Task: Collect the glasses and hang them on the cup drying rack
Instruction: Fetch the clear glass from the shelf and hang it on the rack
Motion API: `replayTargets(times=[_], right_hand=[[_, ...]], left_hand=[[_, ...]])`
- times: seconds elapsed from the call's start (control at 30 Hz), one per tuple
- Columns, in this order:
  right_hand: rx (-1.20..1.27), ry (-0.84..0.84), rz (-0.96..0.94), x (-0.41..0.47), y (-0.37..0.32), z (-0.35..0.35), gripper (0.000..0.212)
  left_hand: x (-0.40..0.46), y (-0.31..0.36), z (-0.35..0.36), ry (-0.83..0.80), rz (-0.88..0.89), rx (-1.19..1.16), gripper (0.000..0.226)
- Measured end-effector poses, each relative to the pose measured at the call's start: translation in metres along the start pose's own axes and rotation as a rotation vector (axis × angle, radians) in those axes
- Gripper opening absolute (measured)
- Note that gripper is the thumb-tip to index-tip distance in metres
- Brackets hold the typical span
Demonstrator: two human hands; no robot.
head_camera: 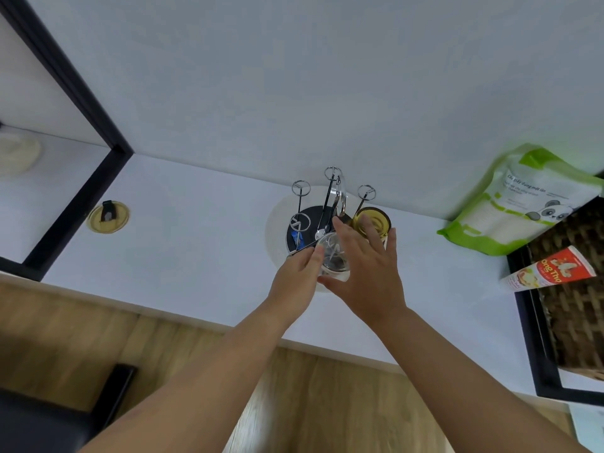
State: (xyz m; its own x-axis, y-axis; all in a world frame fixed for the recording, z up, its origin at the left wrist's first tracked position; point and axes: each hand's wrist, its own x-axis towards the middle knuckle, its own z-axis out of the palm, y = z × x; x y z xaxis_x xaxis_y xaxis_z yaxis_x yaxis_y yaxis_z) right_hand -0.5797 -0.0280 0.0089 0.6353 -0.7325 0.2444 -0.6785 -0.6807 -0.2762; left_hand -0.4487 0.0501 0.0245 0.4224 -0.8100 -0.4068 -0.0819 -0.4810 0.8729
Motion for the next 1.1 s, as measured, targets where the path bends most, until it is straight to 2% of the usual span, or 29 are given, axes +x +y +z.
replayTargets(times=[0.13,0.23,0.33,0.4,0.47,0.73,1.1], right_hand=[[-0.037,-0.012,-0.010,-0.004,0.000,-0.001,0.091],[-0.050,-0.030,-0.013,-0.006,0.003,-0.003,0.086],[-0.049,-0.043,-0.018,-0.006,0.008,-0.005,0.086],[-0.050,-0.043,-0.022,-0.007,0.012,-0.007,0.085],[-0.048,-0.041,-0.024,-0.008,0.017,-0.009,0.085],[-0.090,-0.098,0.006,-0.006,0.038,-0.021,0.086],[-0.054,-0.126,0.092,0.003,0.045,-0.021,0.084]], left_hand=[[-0.001,-0.003,-0.001,-0.014,0.018,0.036,0.023],[-0.001,-0.008,-0.012,0.004,0.054,0.056,0.029],[0.008,-0.014,-0.029,0.224,0.158,0.101,0.035],[0.013,-0.013,-0.040,0.387,0.215,0.101,0.023],[0.020,-0.010,-0.045,0.436,0.273,0.119,0.013],[0.025,0.002,-0.031,0.206,0.405,0.321,0.037],[0.018,0.002,-0.015,0.152,0.402,0.346,0.037]])
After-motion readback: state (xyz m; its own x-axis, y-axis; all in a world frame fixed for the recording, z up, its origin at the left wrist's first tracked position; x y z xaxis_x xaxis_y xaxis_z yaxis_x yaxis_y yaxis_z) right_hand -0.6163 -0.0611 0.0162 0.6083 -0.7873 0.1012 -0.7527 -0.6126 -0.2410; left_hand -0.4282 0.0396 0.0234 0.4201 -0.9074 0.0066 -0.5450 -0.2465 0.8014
